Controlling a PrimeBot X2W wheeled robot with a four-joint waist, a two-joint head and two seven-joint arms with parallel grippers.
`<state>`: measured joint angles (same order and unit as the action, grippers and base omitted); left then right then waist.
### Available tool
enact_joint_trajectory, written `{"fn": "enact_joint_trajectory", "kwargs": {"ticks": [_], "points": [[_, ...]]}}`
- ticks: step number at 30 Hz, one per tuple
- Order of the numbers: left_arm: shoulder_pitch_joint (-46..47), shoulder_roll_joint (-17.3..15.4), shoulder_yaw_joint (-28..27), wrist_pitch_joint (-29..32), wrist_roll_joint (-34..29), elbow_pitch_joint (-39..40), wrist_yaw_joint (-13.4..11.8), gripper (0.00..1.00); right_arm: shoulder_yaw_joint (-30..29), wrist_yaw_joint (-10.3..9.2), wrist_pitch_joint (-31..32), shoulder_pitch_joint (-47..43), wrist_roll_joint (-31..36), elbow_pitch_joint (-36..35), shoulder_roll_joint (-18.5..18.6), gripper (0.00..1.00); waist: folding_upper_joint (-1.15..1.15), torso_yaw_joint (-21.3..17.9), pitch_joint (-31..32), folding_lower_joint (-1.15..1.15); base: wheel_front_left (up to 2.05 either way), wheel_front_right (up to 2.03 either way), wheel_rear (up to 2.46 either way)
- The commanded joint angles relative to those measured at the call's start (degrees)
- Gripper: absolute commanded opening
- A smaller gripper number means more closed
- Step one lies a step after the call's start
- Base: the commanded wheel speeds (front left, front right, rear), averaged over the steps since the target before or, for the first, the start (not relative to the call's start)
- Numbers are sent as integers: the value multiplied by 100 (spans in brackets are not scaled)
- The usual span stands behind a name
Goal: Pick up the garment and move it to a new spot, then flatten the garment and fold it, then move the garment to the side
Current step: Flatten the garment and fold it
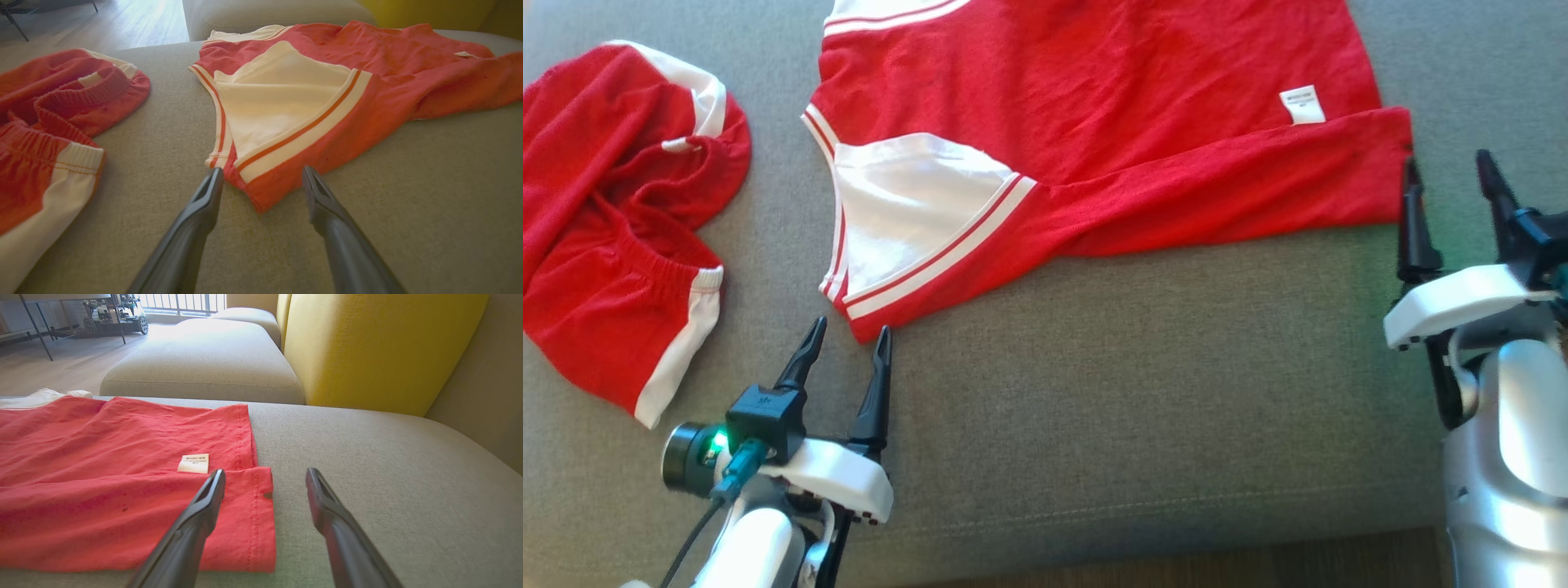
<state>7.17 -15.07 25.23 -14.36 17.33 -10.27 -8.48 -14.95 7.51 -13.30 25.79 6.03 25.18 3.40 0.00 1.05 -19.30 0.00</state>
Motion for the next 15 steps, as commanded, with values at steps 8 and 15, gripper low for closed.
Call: {"fn": "enact_joint_trajectory", "kwargs": {"ticks": [8, 15], "points": [[487, -108, -97, 320, 105, -543, 250, 100, 337, -2, 168, -80, -144, -129, -51, 100, 0, -92, 125, 0, 0, 0, 0], [845, -116, 88, 412, 66, -1001, 489, 31, 405, -2, 424, 4, 35, -80, -52, 100, 0, -84, 24, 0, 0, 0, 0]]}}
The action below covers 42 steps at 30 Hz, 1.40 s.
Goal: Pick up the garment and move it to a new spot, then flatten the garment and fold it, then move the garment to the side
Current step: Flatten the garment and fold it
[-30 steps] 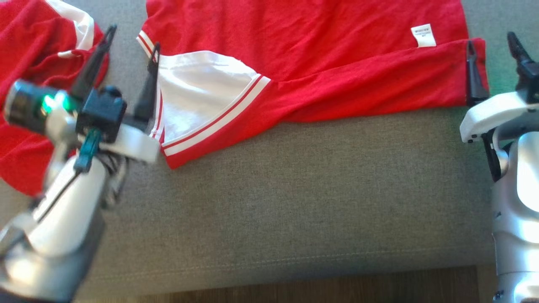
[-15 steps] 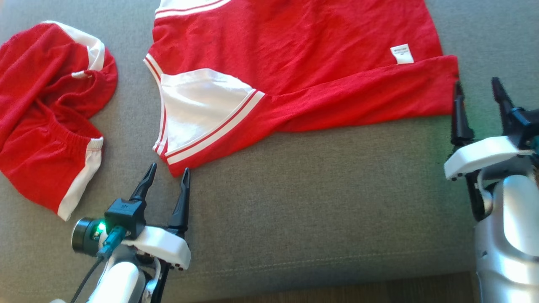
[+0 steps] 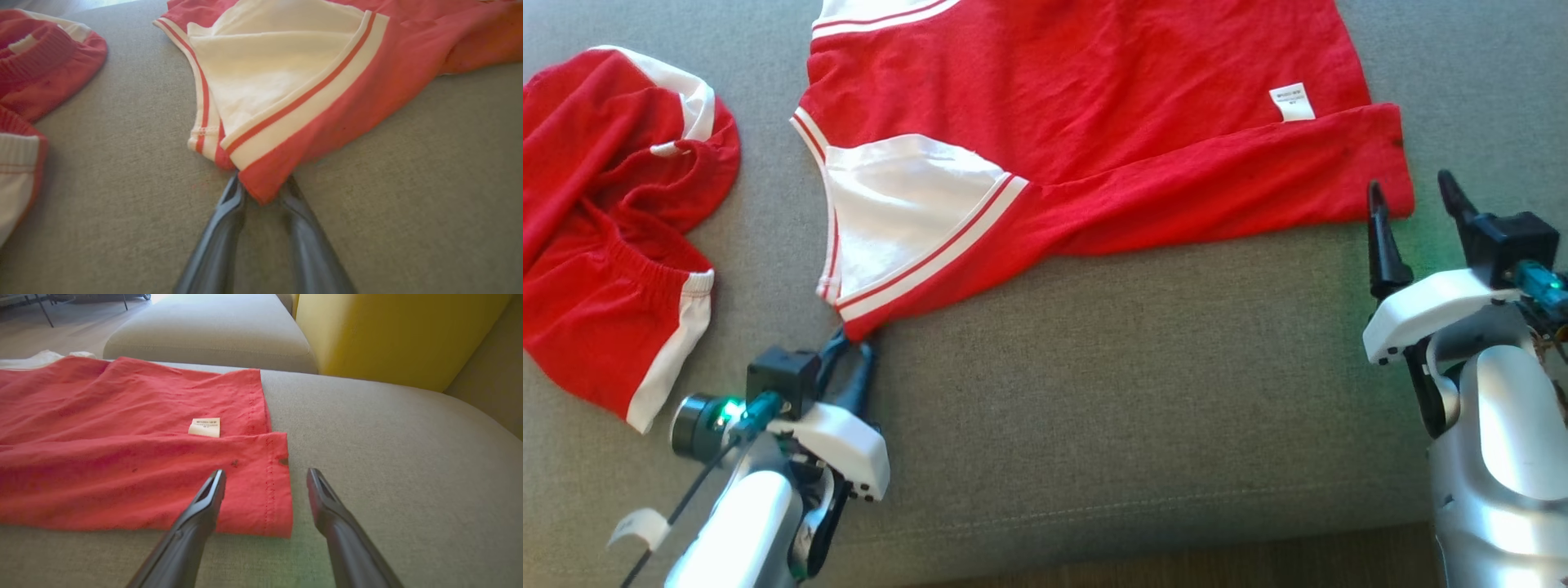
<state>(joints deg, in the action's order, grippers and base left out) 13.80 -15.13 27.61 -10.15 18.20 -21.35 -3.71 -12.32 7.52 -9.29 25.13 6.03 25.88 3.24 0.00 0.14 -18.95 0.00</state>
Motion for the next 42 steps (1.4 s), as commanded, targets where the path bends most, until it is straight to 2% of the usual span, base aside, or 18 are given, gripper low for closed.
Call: {"fn": "enact_joint_trajectory", "kwargs": {"ticks": [1, 2, 9, 15, 16, 17, 19, 20, 26, 31, 36, 42], "points": [[220, -107, -139, -18, -25, 77, 25, 6, 132, -3, 78, 85, 69, -122, -35, 100, 0, 15, -22, 0, 0, 0, 0], [243, -111, -129, -21, -26, 58, 36, 0, 120, -3, 145, 103, 91, -82, -35, 100, 0, 24, -32, 0, 0, 0, 0], [321, -272, -122, -13, -87, 109, 11, 0, -66, -3, 612, 399, 246, 384, 32, 100, 0, 111, -34, 0, 0, 0, 0], [409, -374, -99, 3, -98, 165, 53, 0, 112, -3, 956, 683, 63, 981, 136, 100, 0, 166, -38, 0, 0, 0, 0], [432, -387, -94, 9, -103, 179, 56, 0, 141, -3, 1007, 732, 33, 1078, 153, 96, 0, 172, -45, 0, 0, 0, 0], [459, -409, -89, 11, -110, 175, 67, 0, 177, -3, 1049, 783, -8, 1171, 163, 71, 0, 175, -53, 0, 0, 0, 0], [512, -441, -79, 20, -120, 168, 83, 0, 244, -3, 1142, 878, -88, 1353, 191, 9, 0, 178, -68, 0, 0, 0, 0], [530, -454, -73, 33, -125, 172, 85, 0, 283, -3, 1188, 916, -128, 1439, 207, 0, 0, 180, -71, 0, 0, 0, 0], [518, -592, -93, 75, -109, 181, 56, 0, 599, -3, 1303, 931, -578, 1686, 416, 0, 0, 146, 21, 0, 0, 0, 0], [345, -666, -78, 72, -66, 319, 60, 0, 707, -3, 1323, 711, -934, 1539, 625, 0, 0, 95, 169, 0, 0, 0, 0], [-61, -814, -89, 159, 69, 715, 60, 0, 857, -3, 1531, 202, -1403, 1012, 898, 0, 0, -14, 335, 0, 0, 0, 0], [-807, -927, 15, 444, 277, 1433, 18, 0, 866, -3, 1997, -686, -1965, 28, 1279, 0, 0, -93, 472, 0, 0, 0, 0]]}}
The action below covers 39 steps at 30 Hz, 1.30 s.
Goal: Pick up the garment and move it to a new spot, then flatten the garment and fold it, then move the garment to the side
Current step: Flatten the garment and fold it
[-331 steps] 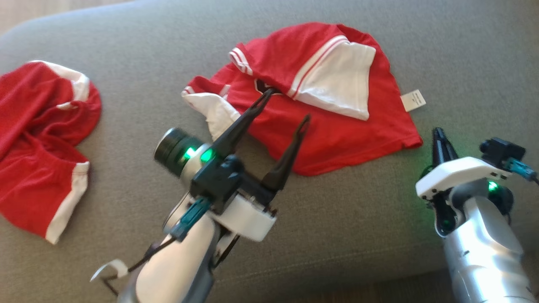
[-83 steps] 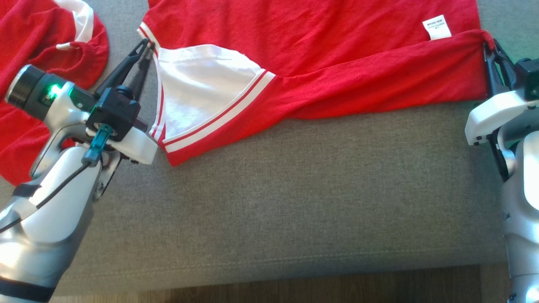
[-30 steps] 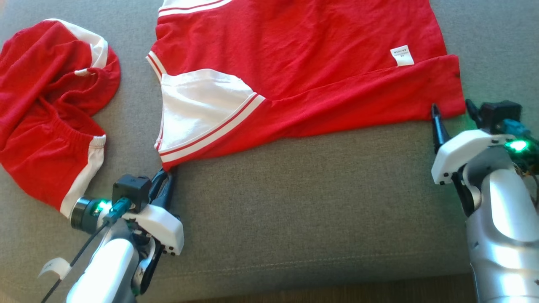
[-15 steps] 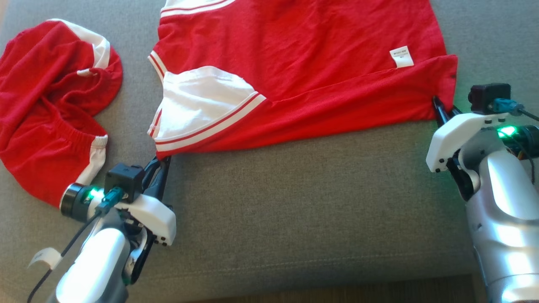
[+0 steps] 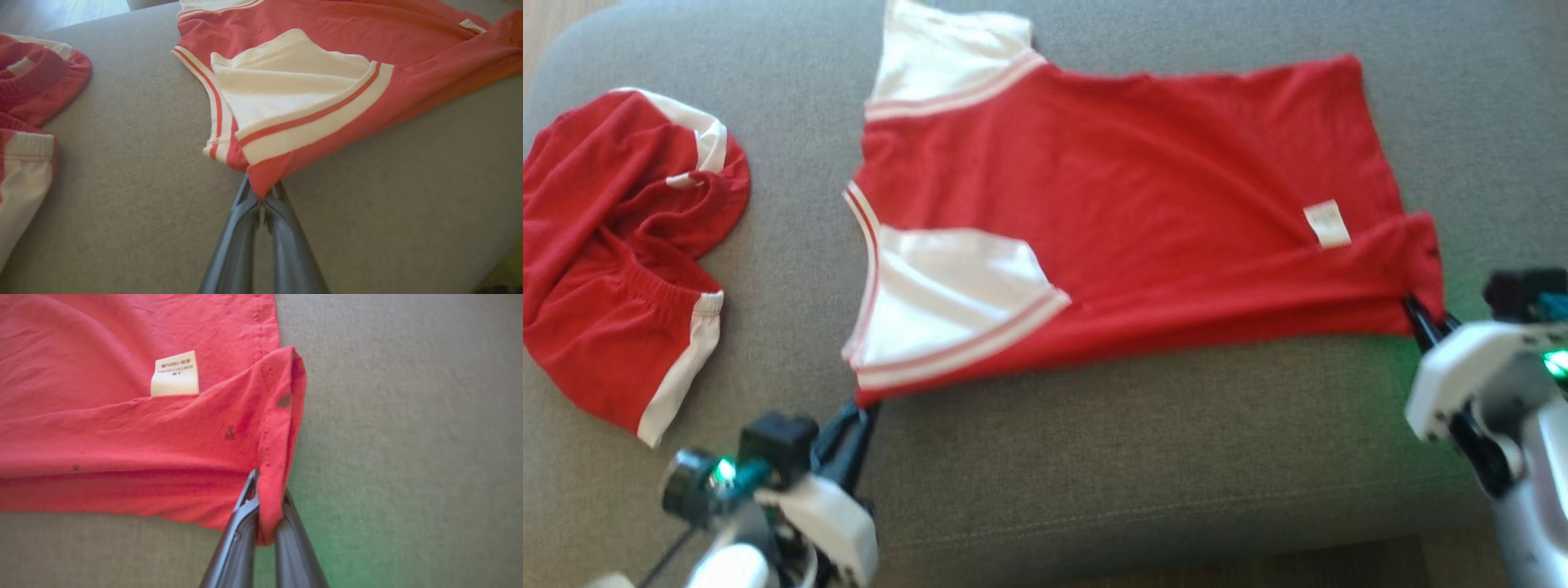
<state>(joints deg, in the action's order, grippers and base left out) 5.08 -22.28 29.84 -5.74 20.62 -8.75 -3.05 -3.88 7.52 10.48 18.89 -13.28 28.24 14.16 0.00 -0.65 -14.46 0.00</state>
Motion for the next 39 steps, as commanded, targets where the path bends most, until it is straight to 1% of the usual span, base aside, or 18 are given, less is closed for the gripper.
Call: {"fn": "enact_joint_trajectory", "kwargs": {"ticks": [1, 5, 6, 7, 8, 9, 10, 11, 12, 13, 16, 22, 25, 28, 32, 33, 35, 39], "points": [[-57, -225, -201, 57, 74, 286, -76, 0, -11, -3, 100, -230, -91, -400, 251, 0, 0, -24, 39, 0, 0, 0, 0], [-484, -259, -180, 275, 217, 645, -207, 0, -201, -3, 376, -781, -209, -1008, 361, 0, 0, -63, 75, 0, 0, 0, 0], [-558, -253, -180, 310, 250, 702, -239, 0, -254, -3, 417, -871, -203, -1109, 352, 11, 0, -64, 84, 0, 0, 0, 0], [-616, -240, -172, 340, 280, 738, -262, 0, -308, -3, 447, -947, -184, -1193, 329, 47, 0, -61, 91, 0, 0, 0, 0], [-661, -224, -162, 369, 310, 756, -277, 0, -372, -3, 471, -1009, -135, -1264, 301, 100, 0, -55, 98, 0, 0, 0, 0], [-688, -214, -150, 395, 325, 760, -291, 0, -447, -3, 459, -1052, -48, -1341, 267, 100, 0, -49, 101, 0, 0, 0, 0], [-701, -205, -135, 415, 329, 758, -301, 16, -525, -3, 424, -1078, 41, -1418, 218, 100, 0, -42, 104, 0, 0, 0, 0], [-709, -184, -121, 439, 349, 750, -307, 43, -591, -3, 399, -1105, 121, -1484, 164, 100, 0, -33, 108, 0, 0, 0, 0], [-708, -161, -106, 466, 364, 743, -313, 88, -645, -3, 382, -1131, 208, -1550, 121, 100, 0, -21, 114, 0, 0, 0, 0], [-694, -140, -97, 470, 363, 747, -327, 100, -703, -3, 351, -1151, 310, -1627, 87, 100, 0, -10, 120, 0, 0, 0, 0], [-674, -100, -127, 451, 390, 793, -385, 100, -846, -3, 210, -1191, 635, -1938, -53, 100, 0, 12, 133, 0, 0, 0, 0], [-628, -93, -368, 411, 561, 1238, -523, 100, -877, -3, -513, -1037, 1048, -2447, -511, 100, 0, -1, 128, 0, 0, 0, 0], [-489, -98, -561, 477, 713, 1517, -583, 100, -775, -3, -916, -966, 1187, -2405, -747, 100, 0, -20, 163, 0, 0, 0, 0], [-238, -311, -647, 807, 725, 1788, -552, 100, -548, -3, -1136, -902, 1283, -2218, -899, 100, 0, -71, 170, 0, 0, 0, 0], [242, -511, -852, 985, 700, 2129, -516, 100, -431, -3, -1277, -816, 1316, -2066, -991, 100, 0, -99, 111, 0, 0, 0, 0], [472, -581, -904, 1051, 674, 2171, -473, 100, -406, -3, -1322, -780, 1317, -2031, -1014, 100, 0, -106, 66, 0, 0, 0, 0], [1018, -604, -968, 1202, 779, 2109, -301, 100, -325, -3, -1391, -710, 1332, -1967, -1048, 100, 0, -117, -48, 0, 0, 0, 0], [2341, -596, -986, 1593, 1084, 1369, 228, 100, -146, -3, -1463, -512, 1331, -1939, -1089, 100, 0, -226, -425, 0, 0, 0, 0]]}}
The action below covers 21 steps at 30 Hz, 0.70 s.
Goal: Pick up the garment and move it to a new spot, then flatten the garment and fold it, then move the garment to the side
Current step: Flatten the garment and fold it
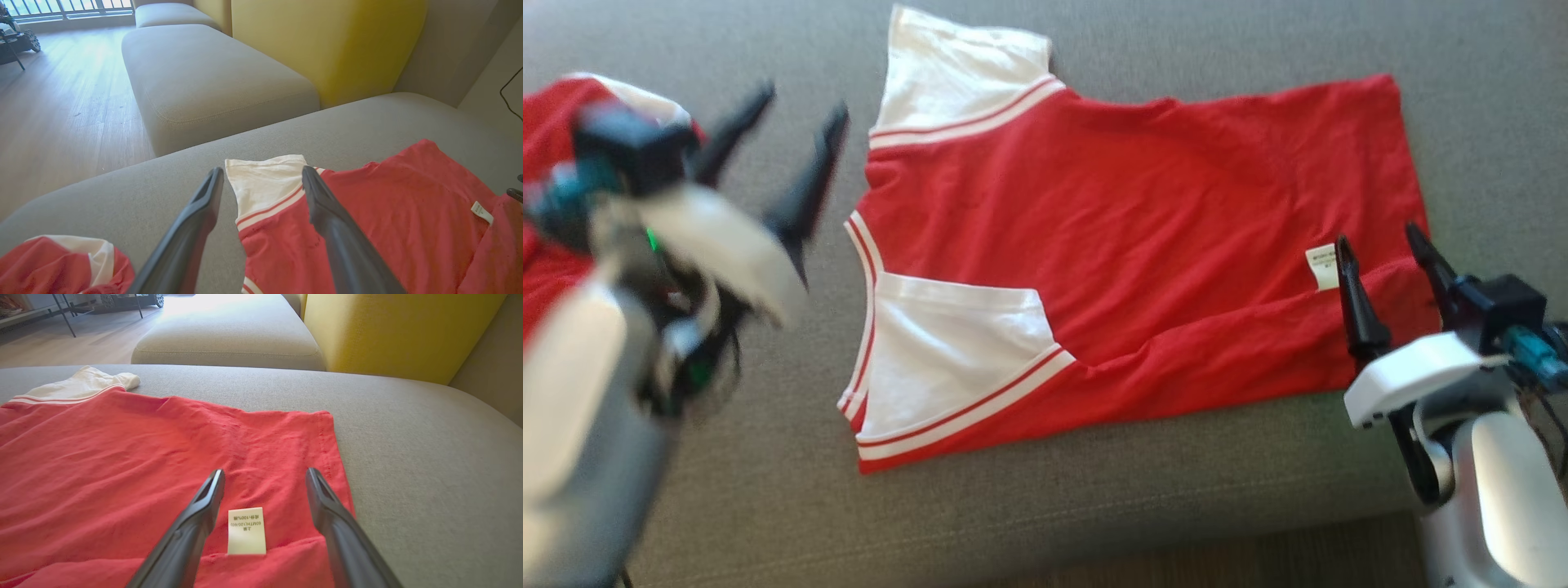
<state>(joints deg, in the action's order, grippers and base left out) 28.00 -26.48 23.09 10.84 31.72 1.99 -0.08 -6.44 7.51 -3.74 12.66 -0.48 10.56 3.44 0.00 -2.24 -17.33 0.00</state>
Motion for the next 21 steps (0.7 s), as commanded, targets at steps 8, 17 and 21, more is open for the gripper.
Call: {"fn": "enact_joint_trajectory", "kwargs": {"ticks": [8, 17, 21], "points": [[2631, -221, 26, 1226, 464, -1565, 670, 100, 322, -2, -191, 651, 39, -392, -47, 100, 0, -477, -1215, 0, 0, 0, 0], [4149, -399, 596, 1763, 210, -3170, 746, 100, 606, -2, -438, 982, -232, -379, -55, 100, 0, -961, -1927, 0, 0, 0, 0], [4473, -336, 736, 1718, 153, -3672, 751, 100, 639, -2, -586, 1092, -365, -233, -56, 100, 0, -1090, -2089, 0, 0, 0, 0]]}}
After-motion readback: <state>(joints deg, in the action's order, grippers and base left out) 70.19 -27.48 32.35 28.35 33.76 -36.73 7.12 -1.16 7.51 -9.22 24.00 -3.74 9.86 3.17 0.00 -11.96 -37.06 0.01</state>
